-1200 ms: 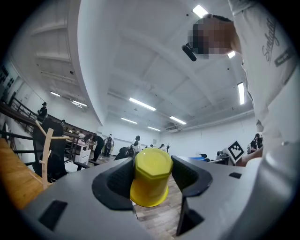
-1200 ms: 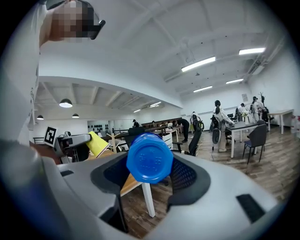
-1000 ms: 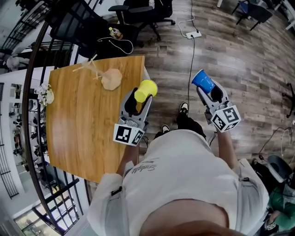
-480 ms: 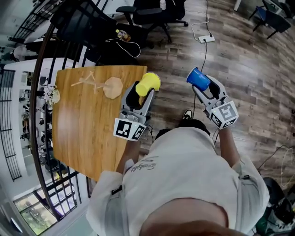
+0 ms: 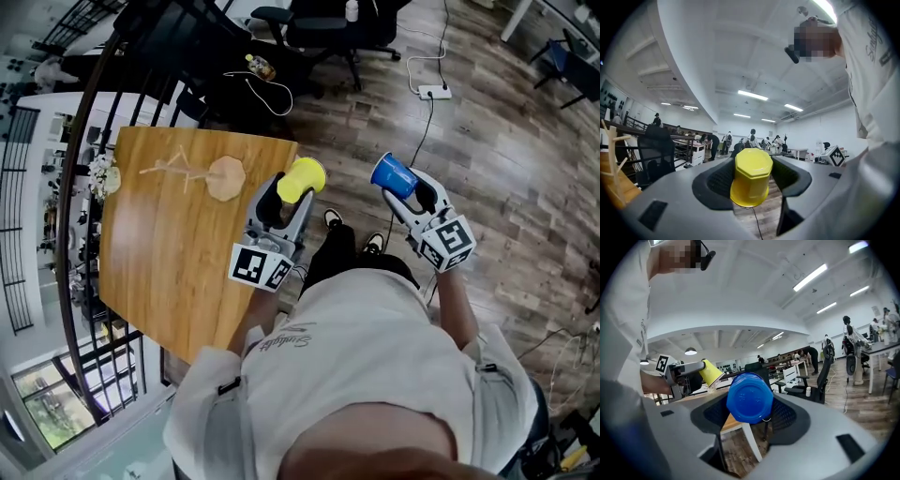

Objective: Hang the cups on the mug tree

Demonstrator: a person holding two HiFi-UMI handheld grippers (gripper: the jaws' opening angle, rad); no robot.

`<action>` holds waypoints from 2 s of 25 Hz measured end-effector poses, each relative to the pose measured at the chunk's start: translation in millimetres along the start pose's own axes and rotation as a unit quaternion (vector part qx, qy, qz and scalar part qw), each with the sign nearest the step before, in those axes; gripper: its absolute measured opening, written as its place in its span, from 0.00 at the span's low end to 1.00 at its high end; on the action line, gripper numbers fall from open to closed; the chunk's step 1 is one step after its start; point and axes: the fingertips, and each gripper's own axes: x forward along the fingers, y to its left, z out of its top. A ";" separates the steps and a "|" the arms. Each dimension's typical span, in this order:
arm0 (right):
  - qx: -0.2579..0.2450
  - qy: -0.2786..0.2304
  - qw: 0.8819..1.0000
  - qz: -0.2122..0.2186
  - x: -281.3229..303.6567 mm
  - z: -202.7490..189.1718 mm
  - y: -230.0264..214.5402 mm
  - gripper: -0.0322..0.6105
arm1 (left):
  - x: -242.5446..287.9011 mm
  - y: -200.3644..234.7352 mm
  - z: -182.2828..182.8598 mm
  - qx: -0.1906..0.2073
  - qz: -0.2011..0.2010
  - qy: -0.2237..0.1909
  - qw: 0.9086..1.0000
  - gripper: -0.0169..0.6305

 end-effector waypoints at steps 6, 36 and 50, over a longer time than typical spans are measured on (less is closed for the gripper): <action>0.020 -0.009 1.000 0.017 24.9 10.0 -7.4 0.42 | 27.5 11.1 -1.4 0.012 -0.016 0.001 1.000 0.42; -0.060 0.045 0.988 0.138 317.9 95.5 -31.1 0.42 | 106.0 250.3 39.0 0.016 0.076 -0.072 0.994 0.42; -0.076 0.080 0.947 0.301 414.0 96.4 0.1 0.42 | 80.7 283.8 32.6 0.013 0.195 -0.058 0.979 0.42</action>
